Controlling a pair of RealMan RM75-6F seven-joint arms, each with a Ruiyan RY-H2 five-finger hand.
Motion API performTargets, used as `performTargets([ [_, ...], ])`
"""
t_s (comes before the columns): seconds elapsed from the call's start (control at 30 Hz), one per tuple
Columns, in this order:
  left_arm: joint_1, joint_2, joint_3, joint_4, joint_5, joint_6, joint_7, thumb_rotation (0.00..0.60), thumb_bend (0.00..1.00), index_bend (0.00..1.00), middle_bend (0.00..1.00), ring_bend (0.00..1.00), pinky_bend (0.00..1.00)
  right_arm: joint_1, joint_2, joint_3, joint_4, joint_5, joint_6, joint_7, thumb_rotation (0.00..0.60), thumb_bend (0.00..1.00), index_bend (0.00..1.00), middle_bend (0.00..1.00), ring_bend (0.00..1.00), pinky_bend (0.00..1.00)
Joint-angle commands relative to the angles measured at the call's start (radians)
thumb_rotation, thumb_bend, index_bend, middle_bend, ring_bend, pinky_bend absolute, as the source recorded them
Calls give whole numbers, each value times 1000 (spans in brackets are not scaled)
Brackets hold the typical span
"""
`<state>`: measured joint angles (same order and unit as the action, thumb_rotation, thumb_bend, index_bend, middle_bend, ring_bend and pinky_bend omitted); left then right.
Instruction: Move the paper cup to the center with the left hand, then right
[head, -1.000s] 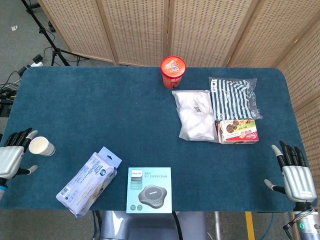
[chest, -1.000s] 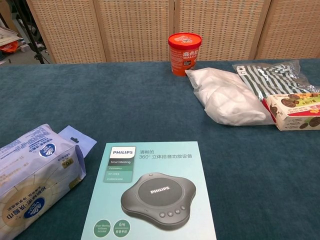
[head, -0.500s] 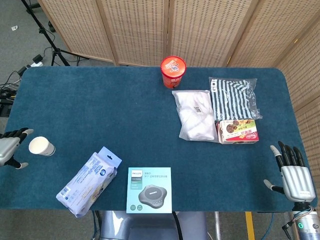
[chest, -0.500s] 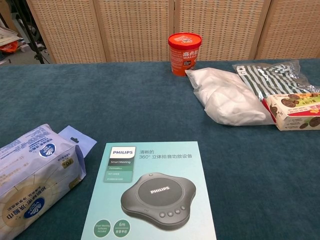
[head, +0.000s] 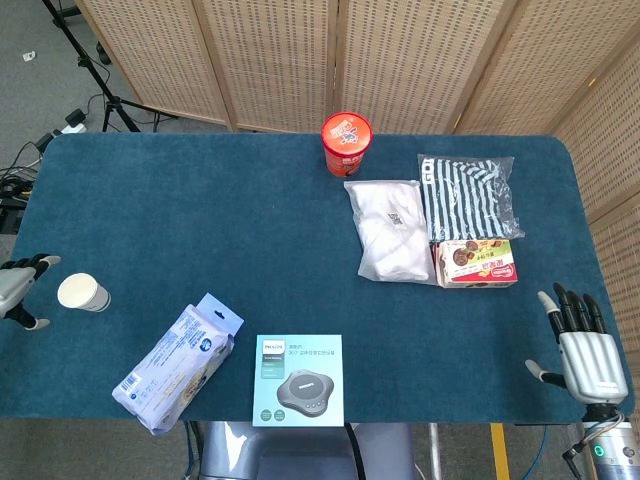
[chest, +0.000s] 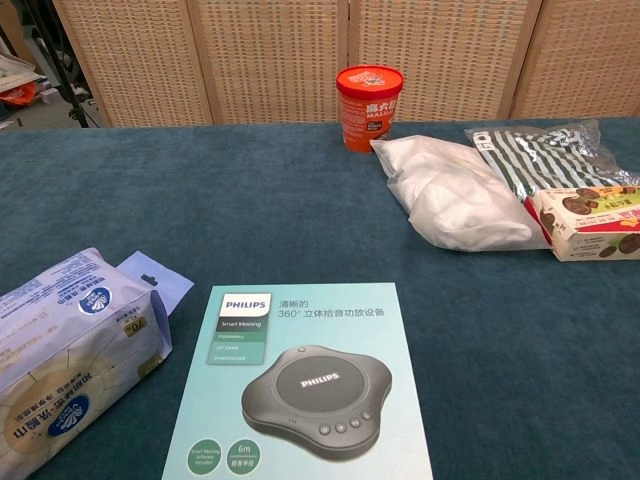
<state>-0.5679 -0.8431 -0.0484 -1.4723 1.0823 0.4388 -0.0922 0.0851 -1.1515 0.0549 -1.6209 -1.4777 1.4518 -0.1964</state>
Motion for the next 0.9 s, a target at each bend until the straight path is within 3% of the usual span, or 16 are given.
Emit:
performTargets([
  [0.03, -10, -13, 7, 15, -10, -11, 6, 600, 228, 0, 0, 0, 0, 0, 0, -1, 0, -1, -1, -2, 600, 55, 68, 0, 0, 0],
  [0.17, -26, -42, 17, 42, -31, -27, 15, 600, 298, 8, 0, 0, 0, 0, 0, -2, -1, -3, 1, 0, 600, 53, 69, 0, 0, 0],
  [0.9, -92, -121, 54, 81, -115, -36, 47, 600, 280, 47, 0, 0, 0, -1, -2, -2, 5, -9, 7, 13, 600, 55, 69, 0, 0, 0],
])
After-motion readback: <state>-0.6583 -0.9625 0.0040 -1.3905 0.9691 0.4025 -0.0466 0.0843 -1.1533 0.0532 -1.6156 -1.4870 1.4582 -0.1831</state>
